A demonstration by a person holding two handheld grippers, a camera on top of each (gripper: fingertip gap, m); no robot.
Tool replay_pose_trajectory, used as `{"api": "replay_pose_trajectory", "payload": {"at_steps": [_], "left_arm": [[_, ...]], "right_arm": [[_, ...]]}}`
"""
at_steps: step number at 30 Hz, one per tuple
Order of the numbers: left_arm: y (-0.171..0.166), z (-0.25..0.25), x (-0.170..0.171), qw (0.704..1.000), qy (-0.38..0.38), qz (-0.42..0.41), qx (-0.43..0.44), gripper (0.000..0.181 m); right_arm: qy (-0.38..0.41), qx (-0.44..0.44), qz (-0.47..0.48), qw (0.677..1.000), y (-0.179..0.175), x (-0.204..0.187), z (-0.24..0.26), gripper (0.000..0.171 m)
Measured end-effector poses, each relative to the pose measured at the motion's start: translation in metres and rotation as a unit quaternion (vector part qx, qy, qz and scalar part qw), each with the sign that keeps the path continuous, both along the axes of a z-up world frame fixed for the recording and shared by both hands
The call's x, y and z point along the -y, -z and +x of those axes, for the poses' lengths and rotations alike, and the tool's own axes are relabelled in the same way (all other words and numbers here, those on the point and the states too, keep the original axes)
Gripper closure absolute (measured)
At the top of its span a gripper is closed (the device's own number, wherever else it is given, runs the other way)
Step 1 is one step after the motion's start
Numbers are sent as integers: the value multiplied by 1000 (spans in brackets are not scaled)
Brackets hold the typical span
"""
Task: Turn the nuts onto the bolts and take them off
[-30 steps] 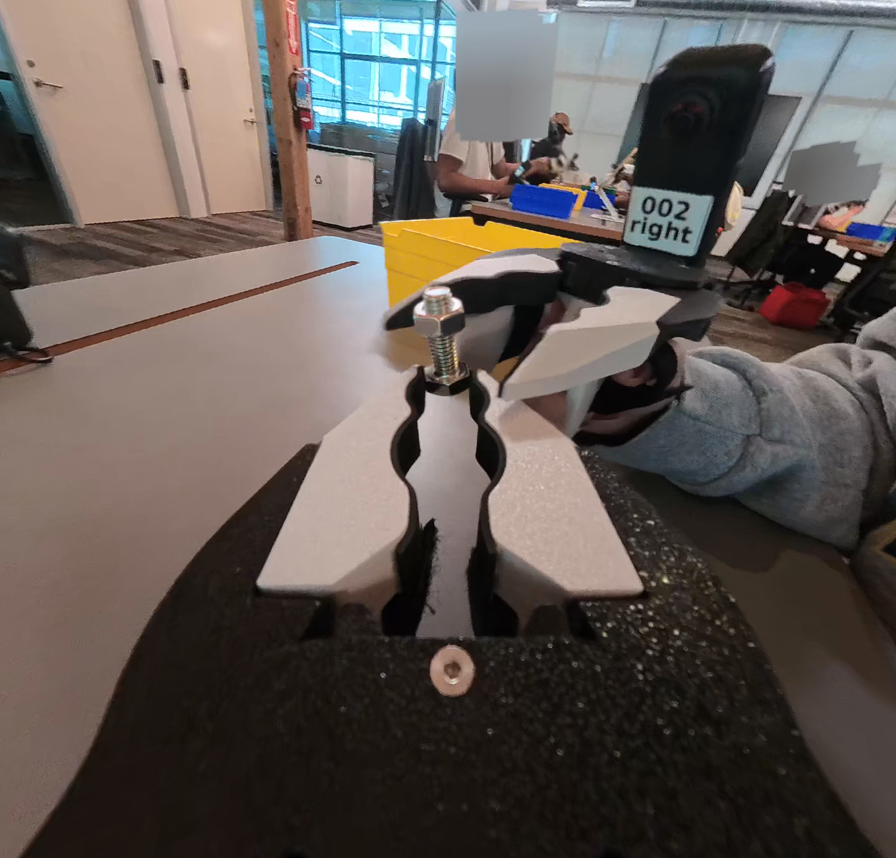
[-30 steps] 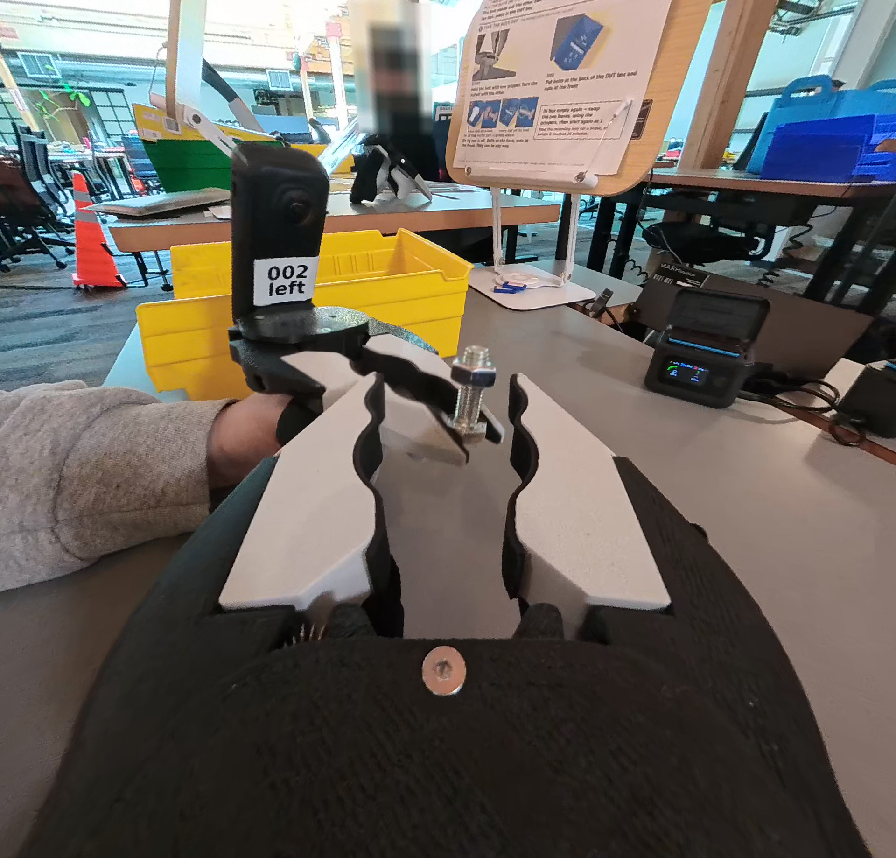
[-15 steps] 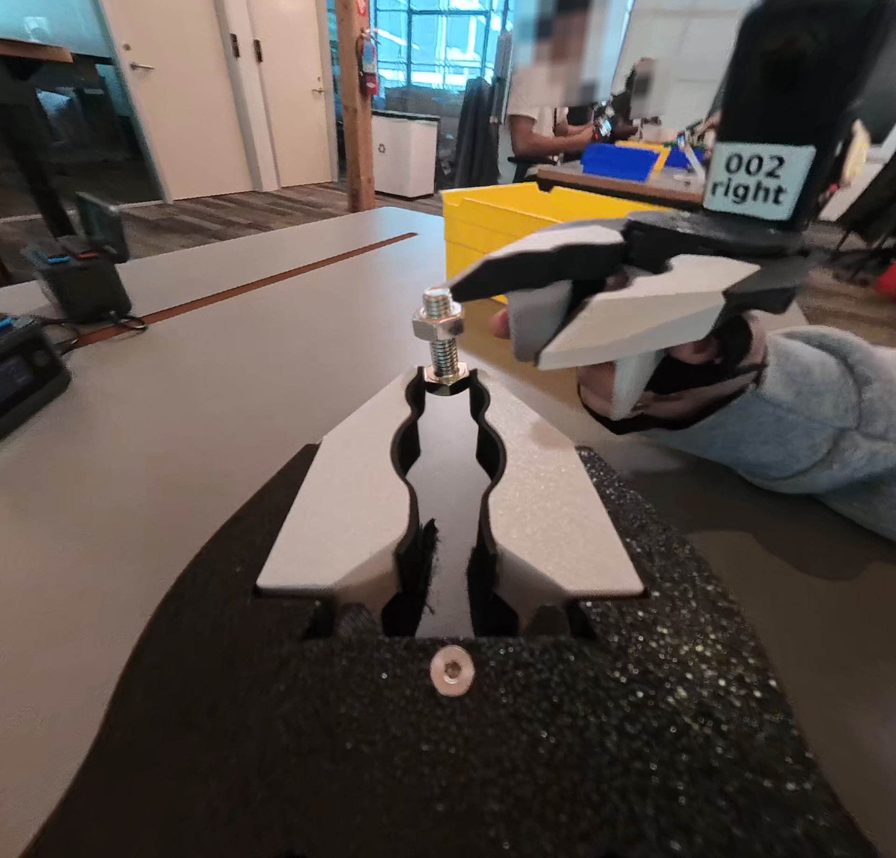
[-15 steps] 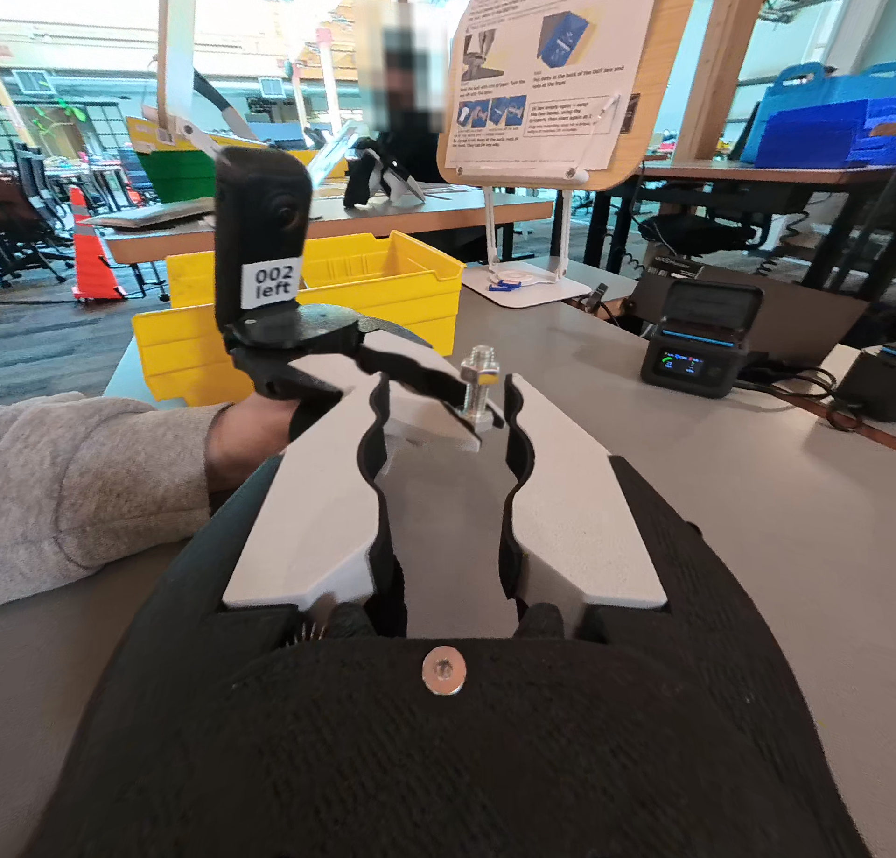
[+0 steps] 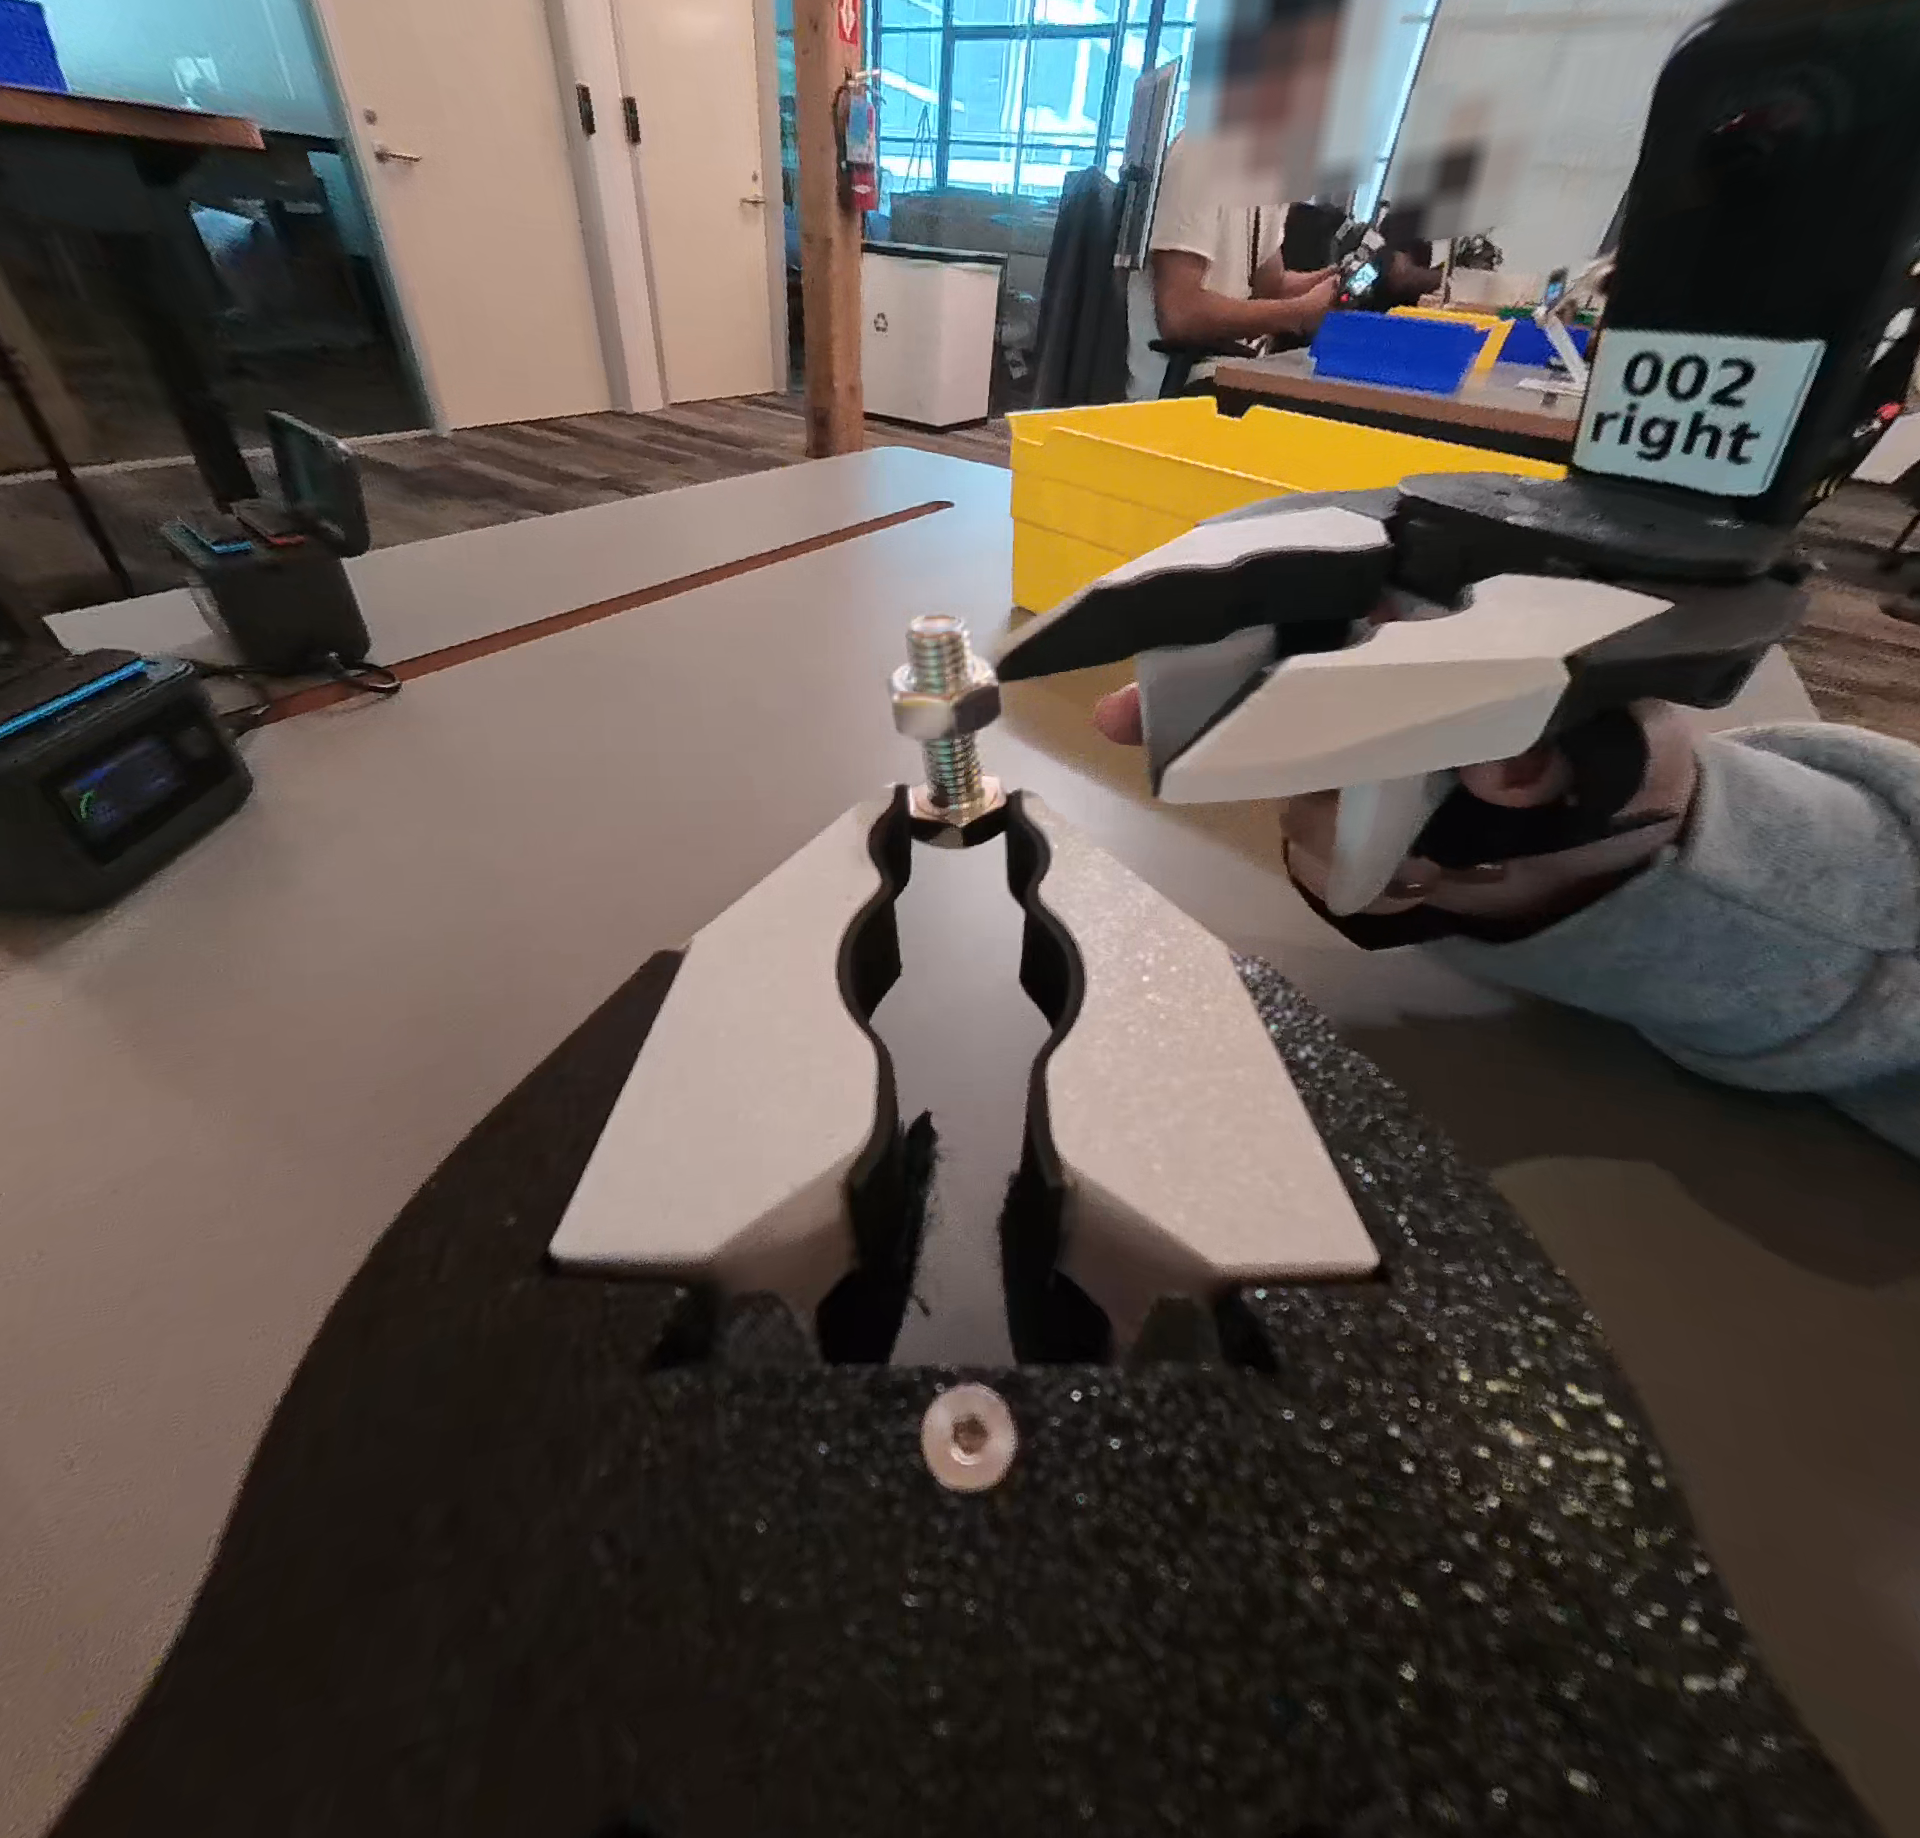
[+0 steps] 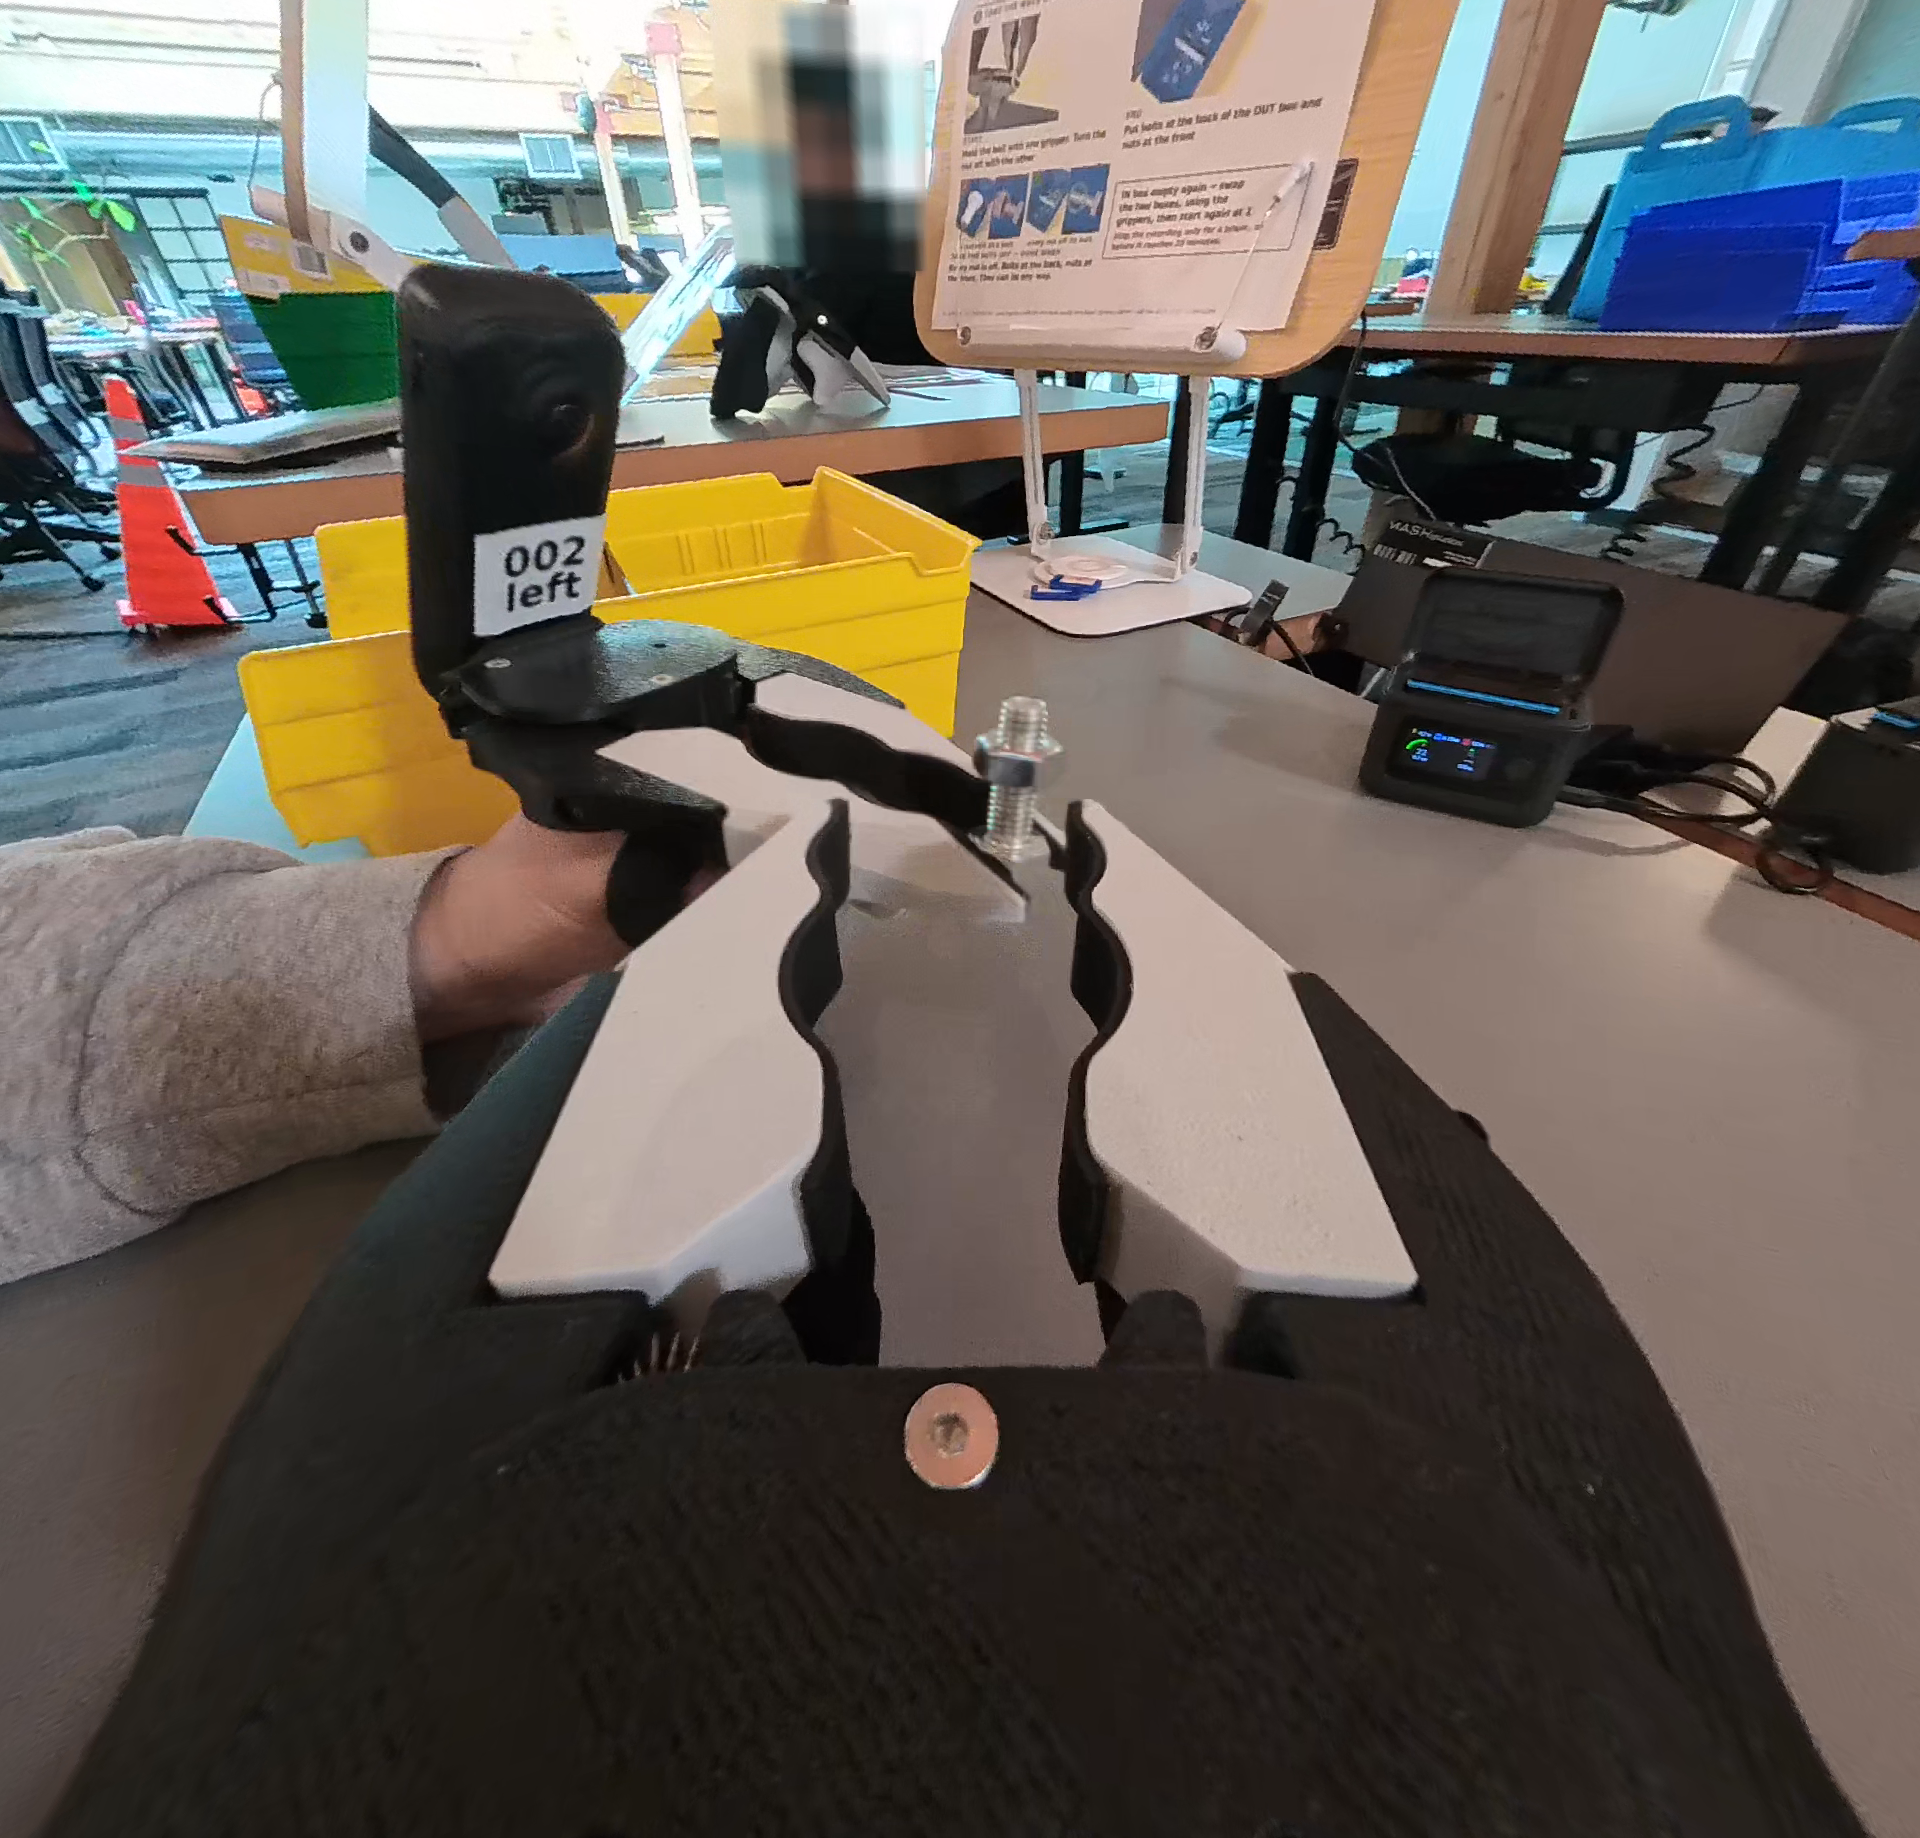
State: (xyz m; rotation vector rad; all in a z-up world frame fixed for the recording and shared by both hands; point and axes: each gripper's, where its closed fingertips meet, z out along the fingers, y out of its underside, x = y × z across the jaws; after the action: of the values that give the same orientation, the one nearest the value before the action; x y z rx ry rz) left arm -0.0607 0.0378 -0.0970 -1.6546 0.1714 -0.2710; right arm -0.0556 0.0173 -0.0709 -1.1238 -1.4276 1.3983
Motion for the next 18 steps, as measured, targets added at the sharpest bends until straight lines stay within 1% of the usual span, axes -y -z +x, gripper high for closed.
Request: {"api": "replay_pose_trajectory", "payload": {"at_steps": [2, 5, 6, 9, 11, 14, 16, 18], "left_arm": [[2, 9, -1, 1000, 17, -3, -19, 166], [3, 35, 1, 996, 77, 0, -38, 166], [4, 38, 0, 996, 81, 0, -42, 166], [3, 35, 0, 997, 74, 2, -37, 166], [3, 21, -1, 999, 41, 1, -29, 165], [2, 0, -1, 1000, -1, -2, 0, 166], [0, 1, 0, 1000, 6, 2, 3, 166], [2, 12, 0, 999, 27, 1, -19, 166]], "right_arm": [[7, -5, 0, 1000, -1, -1, -1, 129], [1, -3, -2, 1000, 1, 2, -2, 126], [-2, -1, -2, 1000, 2, 3, -2, 126], [-13, 2, -2, 1000, 3, 9, -2, 126], [-12, 1, -1, 1000, 2, 8, -2, 125], [-12, 0, -4, 1000, -1, 4, 1, 132], [10, -4, 8, 1000, -2, 0, 0, 129], [23, -6, 15, 1000, -2, -3, -1, 126]]}}
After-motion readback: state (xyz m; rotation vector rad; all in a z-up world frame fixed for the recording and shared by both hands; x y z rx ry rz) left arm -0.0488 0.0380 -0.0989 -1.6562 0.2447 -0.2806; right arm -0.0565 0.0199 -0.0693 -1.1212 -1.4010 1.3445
